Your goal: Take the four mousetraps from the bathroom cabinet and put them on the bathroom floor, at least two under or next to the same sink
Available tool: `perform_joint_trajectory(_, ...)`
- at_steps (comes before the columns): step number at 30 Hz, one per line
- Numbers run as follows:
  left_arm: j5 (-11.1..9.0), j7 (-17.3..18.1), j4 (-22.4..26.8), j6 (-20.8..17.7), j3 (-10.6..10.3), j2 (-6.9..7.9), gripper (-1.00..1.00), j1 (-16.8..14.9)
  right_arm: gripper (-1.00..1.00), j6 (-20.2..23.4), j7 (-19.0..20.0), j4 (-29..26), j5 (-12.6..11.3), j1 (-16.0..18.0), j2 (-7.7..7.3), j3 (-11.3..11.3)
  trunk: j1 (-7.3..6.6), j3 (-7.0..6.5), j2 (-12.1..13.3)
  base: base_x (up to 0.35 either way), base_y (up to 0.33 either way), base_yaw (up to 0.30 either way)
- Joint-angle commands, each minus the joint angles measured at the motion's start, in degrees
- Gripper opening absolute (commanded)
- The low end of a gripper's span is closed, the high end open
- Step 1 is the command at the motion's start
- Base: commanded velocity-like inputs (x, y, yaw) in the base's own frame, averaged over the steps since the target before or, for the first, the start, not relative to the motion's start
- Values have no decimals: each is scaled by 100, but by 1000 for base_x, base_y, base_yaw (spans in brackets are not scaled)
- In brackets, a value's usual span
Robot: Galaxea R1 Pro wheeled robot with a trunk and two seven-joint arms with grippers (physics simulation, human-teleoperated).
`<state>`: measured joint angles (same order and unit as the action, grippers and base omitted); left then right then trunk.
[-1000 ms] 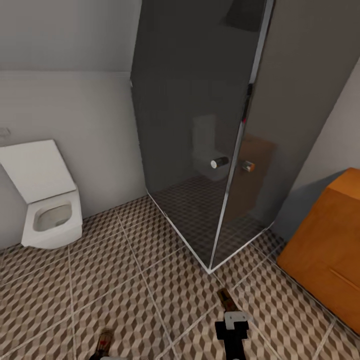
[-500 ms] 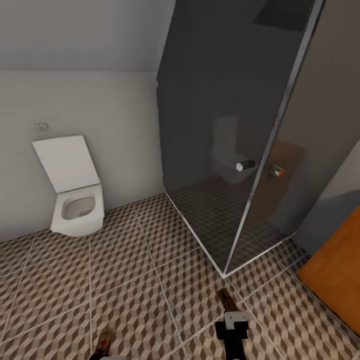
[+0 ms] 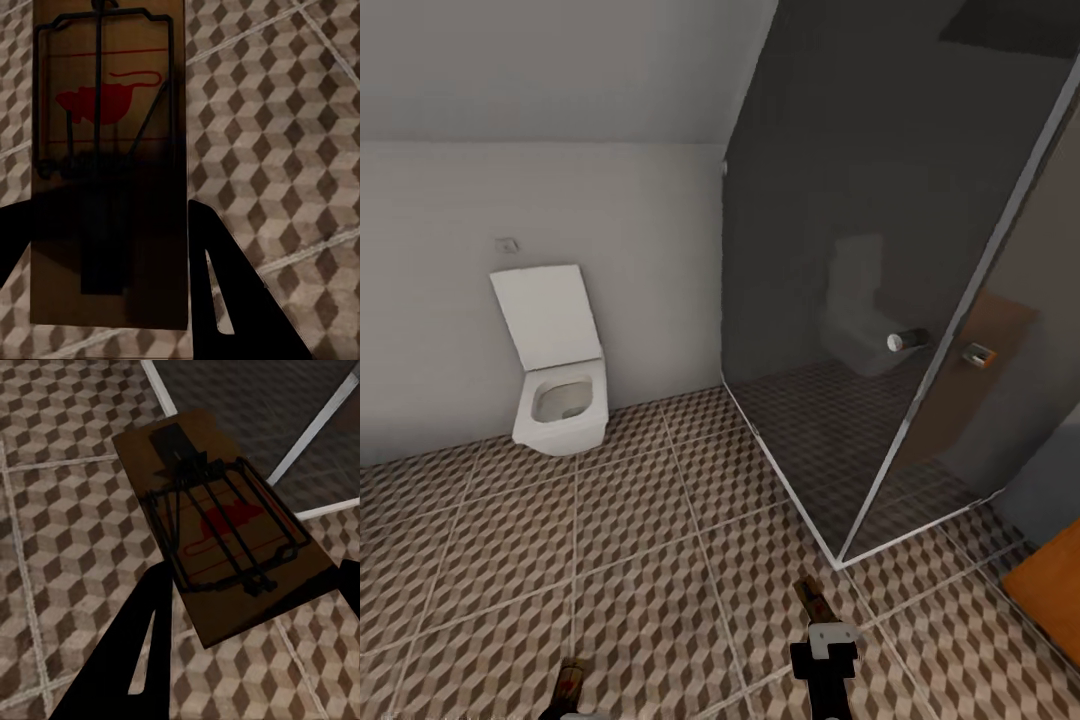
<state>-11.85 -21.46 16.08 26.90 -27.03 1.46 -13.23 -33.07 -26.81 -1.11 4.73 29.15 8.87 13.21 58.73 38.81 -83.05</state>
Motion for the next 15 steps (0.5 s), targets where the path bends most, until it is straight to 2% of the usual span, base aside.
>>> perform_joint_trajectory(1, -29, -34, 1, 9, -48, 4, -100, -4, -100, 2, -35, 6, 38, 3, 1, 16, 0, 5, -3, 0, 0, 256)
perform_joint_trajectory(15, -28, -34, 1, 9, -48, 4, -100, -4, -100, 2, -35, 6, 41, 3, 1, 16, 0, 5, -3, 0, 0, 256)
